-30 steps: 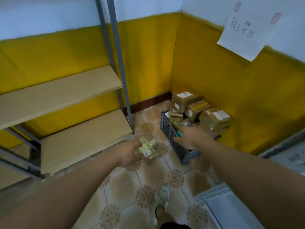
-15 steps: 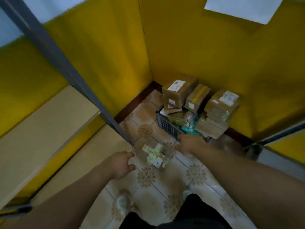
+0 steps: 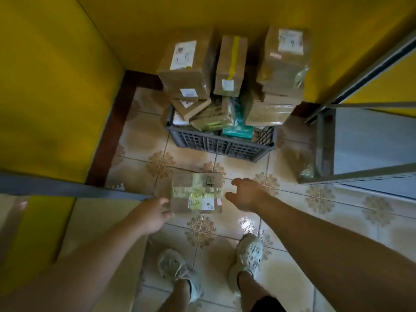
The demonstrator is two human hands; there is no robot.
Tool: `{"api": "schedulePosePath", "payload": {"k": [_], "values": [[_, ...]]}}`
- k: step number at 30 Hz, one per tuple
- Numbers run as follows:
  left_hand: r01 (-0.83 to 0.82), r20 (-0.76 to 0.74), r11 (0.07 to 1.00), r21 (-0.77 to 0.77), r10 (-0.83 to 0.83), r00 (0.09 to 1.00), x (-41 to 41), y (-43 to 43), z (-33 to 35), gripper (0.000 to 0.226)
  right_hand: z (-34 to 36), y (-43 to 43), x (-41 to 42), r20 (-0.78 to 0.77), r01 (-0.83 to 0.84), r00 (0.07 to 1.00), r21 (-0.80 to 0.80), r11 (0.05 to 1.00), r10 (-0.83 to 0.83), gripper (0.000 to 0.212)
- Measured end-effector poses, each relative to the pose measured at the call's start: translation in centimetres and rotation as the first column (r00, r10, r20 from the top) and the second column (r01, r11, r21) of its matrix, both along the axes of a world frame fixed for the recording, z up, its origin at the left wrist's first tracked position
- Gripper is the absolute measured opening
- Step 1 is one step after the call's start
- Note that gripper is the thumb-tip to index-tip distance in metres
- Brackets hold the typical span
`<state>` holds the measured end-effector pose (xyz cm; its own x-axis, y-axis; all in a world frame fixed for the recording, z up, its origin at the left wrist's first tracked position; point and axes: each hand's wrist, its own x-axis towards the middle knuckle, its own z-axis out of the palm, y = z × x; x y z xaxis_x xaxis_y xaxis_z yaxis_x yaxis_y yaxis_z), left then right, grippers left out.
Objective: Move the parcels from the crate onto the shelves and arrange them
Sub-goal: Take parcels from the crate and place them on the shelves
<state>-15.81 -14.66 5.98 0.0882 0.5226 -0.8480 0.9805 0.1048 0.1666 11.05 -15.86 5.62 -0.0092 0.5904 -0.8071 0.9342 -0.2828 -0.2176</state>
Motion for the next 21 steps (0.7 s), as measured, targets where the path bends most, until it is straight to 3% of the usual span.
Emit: {"api": "schedulePosePath", "payload": {"k": [7,13,17,19,21], "values": [[-0.223,-0.007,0.975,-0.004,0.223,0.975,-0.8,1.4,-18.9,0.060,-19.1,0.7,-0.7,0.005,0.060,0.998,-0.068,0.996,-0.059,0.065],[-0.463,0.030,0.884,0.066,0.462,0.886,-1.2,0.1,-31.6,0.083,-32.5,1.6,-1.6,-0.041,0.234,0.971,-0.035,0.971,-0.236,0.066],[-0.653,0.020,0.754,0.069,0.653,0.757,-0.8,0.2,-36.5,0.094,-37.4,1.8,-3.0,-0.180,0.586,0.781,-0.121,0.802,-0.598,0.093],[-0.683,0.047,0.727,0.074,0.682,0.730,-0.9,0.2,-37.6,0.089,-38.6,1.3,-3.8,-0.229,0.645,0.699,-0.208,0.735,-0.678,0.106],[-0.723,0.076,0.687,0.065,0.719,0.690,-0.8,0.2,-37.4,0.086,-38.6,0.6,-4.2,-0.223,0.654,0.695,-0.201,0.730,-0.684,0.113]]}}
